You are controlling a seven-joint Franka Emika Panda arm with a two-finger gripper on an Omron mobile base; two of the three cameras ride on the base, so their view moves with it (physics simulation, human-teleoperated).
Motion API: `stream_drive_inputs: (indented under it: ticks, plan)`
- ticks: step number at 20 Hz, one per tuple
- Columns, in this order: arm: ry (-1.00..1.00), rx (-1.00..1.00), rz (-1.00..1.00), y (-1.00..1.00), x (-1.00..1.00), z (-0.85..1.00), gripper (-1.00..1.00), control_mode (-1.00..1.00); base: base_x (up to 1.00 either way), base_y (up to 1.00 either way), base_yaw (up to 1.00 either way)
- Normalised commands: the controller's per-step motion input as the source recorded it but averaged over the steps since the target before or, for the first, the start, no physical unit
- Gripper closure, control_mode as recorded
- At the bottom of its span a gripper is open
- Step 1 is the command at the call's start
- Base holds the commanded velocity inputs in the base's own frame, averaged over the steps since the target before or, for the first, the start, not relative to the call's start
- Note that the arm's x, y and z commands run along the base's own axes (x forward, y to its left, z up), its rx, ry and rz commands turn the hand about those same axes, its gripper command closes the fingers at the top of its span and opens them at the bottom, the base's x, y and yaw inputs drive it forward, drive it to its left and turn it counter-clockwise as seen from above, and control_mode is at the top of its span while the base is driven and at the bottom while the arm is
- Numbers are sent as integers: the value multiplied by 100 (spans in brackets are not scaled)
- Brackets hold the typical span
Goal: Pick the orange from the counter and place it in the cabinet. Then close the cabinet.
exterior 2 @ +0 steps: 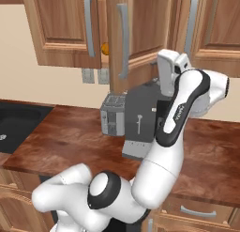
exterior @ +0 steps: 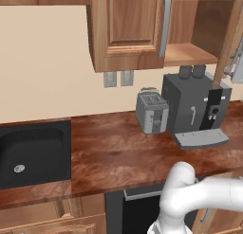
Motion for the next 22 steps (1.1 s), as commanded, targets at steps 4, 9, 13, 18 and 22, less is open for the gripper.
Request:
stream_drive_inputs:
  ticks: [4,9,13,18,22]
  plan:
    - [-2,-10,-11,41,90,-1,-100,-100,0,0,0]
    - [1,-11,-21,43,100,0,-100,-100,0,0,0]
    - [1,-15,-30,65,100,0,-100,-100,0,0,0]
    - [1,-25,-40,91,100,-1,-100,-100,0,0,0]
    - [0,-34,-48,100,100,-37,-100,-100,0,0,0]
